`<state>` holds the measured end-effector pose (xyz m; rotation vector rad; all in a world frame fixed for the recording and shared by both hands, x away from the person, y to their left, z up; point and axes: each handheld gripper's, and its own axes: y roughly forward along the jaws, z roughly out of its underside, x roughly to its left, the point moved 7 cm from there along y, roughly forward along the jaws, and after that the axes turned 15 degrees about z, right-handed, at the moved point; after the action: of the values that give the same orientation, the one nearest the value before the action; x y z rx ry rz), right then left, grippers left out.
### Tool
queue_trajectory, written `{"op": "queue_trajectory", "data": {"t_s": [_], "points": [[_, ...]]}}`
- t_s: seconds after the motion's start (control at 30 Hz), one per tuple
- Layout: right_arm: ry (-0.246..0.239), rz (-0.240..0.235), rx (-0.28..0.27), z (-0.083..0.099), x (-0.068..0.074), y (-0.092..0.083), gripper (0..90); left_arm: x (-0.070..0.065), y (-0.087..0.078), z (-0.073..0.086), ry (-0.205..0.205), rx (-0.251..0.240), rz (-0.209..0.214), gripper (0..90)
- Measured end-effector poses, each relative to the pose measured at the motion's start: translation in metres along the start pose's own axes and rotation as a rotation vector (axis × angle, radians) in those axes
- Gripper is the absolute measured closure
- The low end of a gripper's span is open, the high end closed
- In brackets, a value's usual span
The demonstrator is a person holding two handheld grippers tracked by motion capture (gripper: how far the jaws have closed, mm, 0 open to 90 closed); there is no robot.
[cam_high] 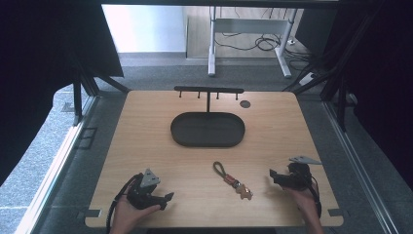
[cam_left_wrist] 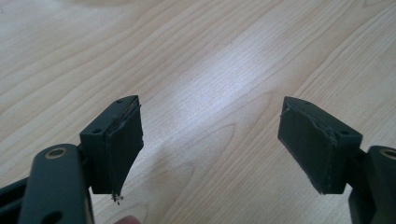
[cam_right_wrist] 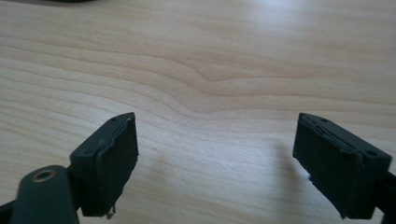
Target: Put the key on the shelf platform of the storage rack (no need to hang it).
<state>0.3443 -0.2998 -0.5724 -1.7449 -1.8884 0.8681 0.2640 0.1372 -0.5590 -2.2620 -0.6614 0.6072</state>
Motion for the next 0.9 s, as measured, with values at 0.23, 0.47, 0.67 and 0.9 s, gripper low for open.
{"op": "queue_trajectory", "data": {"t_s": [0.23,0.47,0.67,0.9], "points": [[-0.052,-0.019,-0.037,-0.003,0.0,-0.02,19.1,-0.01,0.0,-0.004,0.033,0.0,0.01,22.6],[-0.102,-0.044,-0.072,-0.009,0.001,-0.043,27.3,-0.014,-0.001,-0.004,0.043,-0.011,0.03,22.6],[-0.115,-0.106,-0.061,-0.009,0.006,-0.041,30.1,-0.011,0.009,-0.001,0.024,-0.001,0.044,22.7],[-0.119,-0.107,-0.054,-0.01,0.006,-0.04,33.3,-0.008,0.006,0.0,0.02,-0.009,0.031,22.8]]}}
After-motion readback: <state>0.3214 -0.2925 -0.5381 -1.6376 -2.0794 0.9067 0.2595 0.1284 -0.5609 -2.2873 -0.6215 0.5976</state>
